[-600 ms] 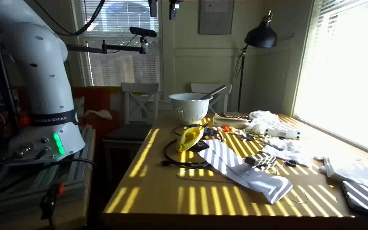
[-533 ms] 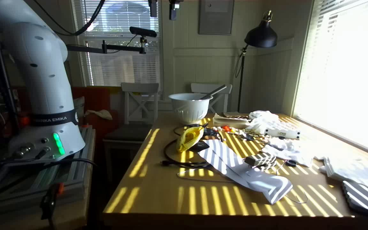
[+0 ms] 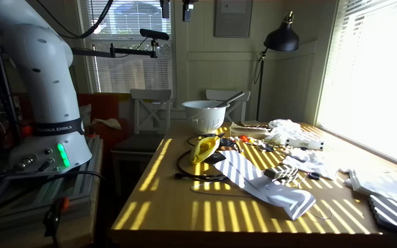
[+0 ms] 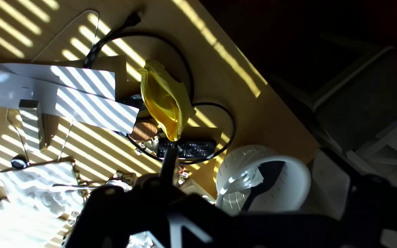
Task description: Move the cable forward then put the white thing on it
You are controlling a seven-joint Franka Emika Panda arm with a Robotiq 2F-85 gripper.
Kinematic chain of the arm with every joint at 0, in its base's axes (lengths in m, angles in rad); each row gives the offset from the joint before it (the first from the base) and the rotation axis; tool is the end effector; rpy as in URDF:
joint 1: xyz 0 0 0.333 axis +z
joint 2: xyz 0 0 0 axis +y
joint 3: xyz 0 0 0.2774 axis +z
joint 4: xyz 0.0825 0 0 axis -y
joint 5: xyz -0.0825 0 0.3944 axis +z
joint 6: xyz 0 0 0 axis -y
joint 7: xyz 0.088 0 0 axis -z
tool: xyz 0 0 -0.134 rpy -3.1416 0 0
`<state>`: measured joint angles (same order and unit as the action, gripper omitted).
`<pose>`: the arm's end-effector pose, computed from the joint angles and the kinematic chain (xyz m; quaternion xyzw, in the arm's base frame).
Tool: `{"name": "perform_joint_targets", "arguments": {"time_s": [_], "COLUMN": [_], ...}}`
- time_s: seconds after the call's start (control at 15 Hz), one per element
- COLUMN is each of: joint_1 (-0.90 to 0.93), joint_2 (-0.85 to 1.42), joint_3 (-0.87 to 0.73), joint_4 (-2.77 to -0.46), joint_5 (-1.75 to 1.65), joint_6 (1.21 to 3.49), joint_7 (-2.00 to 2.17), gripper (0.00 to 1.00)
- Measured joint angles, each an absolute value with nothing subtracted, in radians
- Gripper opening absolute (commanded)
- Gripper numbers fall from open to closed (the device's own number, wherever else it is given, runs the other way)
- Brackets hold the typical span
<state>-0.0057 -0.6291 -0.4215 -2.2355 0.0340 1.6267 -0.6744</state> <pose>0.3606 -0.1778 0.5206 -0.9776 -0.1585 -0.0580 0.1258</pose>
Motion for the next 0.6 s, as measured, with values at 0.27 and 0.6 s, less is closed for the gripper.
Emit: {"name": "perform_joint_targets", "arguments": {"time_s": [0.27,0.6], "joint_1": [-0.019,-0.057], "joint_2": [-0.629,-0.633], "joint_3": [-0.408,-0.361], "joint_4": [-2.243,-2.395], "joint_5": [0.033,0.001], "joint_6": [1.632,1.642], "joint_7": [-0.676,-0.683], "gripper": [1.0,1.0]}}
